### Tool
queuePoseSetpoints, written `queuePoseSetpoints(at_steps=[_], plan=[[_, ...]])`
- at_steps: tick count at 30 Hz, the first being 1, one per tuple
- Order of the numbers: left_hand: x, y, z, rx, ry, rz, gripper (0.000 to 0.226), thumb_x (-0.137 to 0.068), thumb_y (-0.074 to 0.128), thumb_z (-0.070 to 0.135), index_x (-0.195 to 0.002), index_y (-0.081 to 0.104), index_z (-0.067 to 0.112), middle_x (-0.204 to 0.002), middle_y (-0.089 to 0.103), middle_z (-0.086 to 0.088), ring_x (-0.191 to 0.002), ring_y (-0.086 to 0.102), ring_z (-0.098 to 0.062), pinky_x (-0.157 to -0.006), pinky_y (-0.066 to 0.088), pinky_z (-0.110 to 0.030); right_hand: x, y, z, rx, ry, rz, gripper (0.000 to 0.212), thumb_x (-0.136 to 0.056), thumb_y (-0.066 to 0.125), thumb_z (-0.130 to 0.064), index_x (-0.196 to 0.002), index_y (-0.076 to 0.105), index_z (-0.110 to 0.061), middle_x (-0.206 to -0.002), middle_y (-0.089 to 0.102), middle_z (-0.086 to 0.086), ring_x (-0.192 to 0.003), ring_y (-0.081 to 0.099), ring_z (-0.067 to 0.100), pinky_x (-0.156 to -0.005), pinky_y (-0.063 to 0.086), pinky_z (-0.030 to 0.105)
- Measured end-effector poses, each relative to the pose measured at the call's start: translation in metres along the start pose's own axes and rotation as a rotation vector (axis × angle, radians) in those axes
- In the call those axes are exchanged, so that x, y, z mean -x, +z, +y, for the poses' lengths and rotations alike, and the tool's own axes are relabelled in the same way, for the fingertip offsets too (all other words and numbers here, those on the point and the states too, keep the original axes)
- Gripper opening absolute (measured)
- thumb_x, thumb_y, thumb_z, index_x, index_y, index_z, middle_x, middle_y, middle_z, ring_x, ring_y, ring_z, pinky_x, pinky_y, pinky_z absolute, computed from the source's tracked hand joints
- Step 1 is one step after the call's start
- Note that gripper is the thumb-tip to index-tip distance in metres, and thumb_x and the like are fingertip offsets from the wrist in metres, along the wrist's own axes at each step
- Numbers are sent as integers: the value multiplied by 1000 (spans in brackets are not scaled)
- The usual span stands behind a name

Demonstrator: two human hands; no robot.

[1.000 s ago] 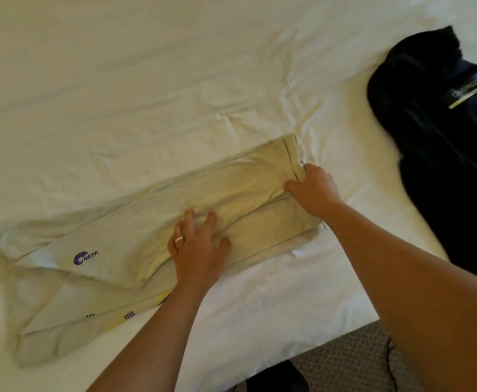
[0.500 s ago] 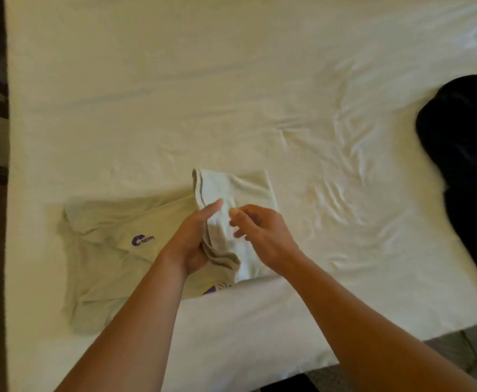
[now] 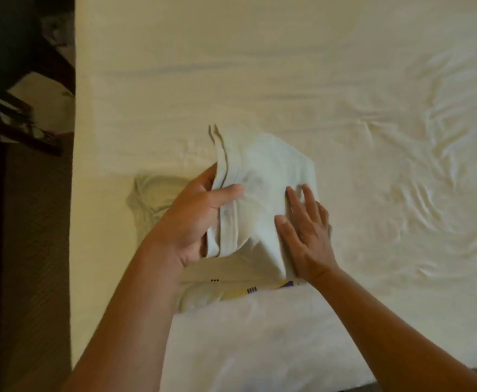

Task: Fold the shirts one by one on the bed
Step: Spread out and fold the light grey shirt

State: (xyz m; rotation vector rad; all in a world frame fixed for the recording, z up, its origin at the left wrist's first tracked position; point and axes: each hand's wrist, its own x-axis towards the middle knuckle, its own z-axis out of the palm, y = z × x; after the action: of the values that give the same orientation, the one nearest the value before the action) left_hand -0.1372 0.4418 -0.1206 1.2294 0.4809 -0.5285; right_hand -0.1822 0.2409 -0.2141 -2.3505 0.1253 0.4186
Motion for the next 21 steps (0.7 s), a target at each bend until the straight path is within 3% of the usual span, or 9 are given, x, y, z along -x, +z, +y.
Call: queuePoseSetpoints(at_steps=[2,4,6,9,11,13,15,18,21], plan=[[11,-56,0,51,-17,85,26,-98,55,5,-113,70,20,-91,77,-5,-79,75,-23,-59,60,-36,-1,28,-25,132,-64,-50,76,-86,15,-80,-156,8,-52,-168,-7,-12,-151,-3,12,-120,6,43],[15,-101,-19,103,-104,168,27,-98,57,11,-118,71,22,-99,77,-10,-82,75,-27,-62,61,-40,-2,52,-33,327,-109,-145,76,-88,17,-81,-155,0,-51,-168,-13,-9,-153,-8,18,-121,6,49],[17,-133,-46,141,-235,228,32,-99,57,17,-129,67,21,-114,74,-15,-96,74,-33,-76,60,-47,-1,75,-29,518,-145,-232,78,-90,21,-80,-155,-8,-48,-166,-22,-7,-153,-13,24,-121,7,56],[15,-156,-73,182,-332,231,37,-100,59,23,-137,62,22,-127,70,-15,-113,69,-36,-101,50,-57,-1,87,-21,581,-149,-273,81,-91,25,-79,-154,-16,-48,-163,-30,-7,-153,-18,26,-121,5,59],[15,-163,-77,173,-314,225,45,-91,70,29,-135,63,23,-126,71,-11,-118,66,-34,-105,47,-57,-1,85,-21,580,-154,-273,80,-92,26,-78,-154,-15,-49,-164,-27,-9,-153,-16,24,-121,5,57],[19,-166,-79,92,-346,205,68,-74,88,38,-135,62,24,-128,70,-8,-120,65,-31,-106,46,-56,-3,77,-22,607,-166,-297,78,-92,26,-77,-153,-15,-50,-164,-26,-10,-153,-13,23,-121,7,55],[25,-164,-83,-36,-450,206,80,-65,95,41,-135,60,24,-126,71,-5,-117,67,-28,-101,50,-55,-4,70,-22,610,-172,-317,77,-91,22,-79,-153,-14,-51,-165,-24,-11,-153,-10,22,-121,7,52],[38,-160,-81,-218,-482,262,37,-83,82,18,-117,66,24,-103,78,-1,-94,74,-23,-78,60,-40,-2,63,-22,570,-195,-300,84,-85,15,-80,-158,0,-43,-168,-14,-7,-154,-3,22,-122,8,48],[45,-162,-84,-108,-476,327,28,-90,74,9,-112,67,22,-102,77,-3,-90,73,-23,-68,60,-37,8,55,-14,535,-344,-232,81,-88,35,-74,-156,27,-30,-168,12,3,-147,20,31,-117,24,51]])
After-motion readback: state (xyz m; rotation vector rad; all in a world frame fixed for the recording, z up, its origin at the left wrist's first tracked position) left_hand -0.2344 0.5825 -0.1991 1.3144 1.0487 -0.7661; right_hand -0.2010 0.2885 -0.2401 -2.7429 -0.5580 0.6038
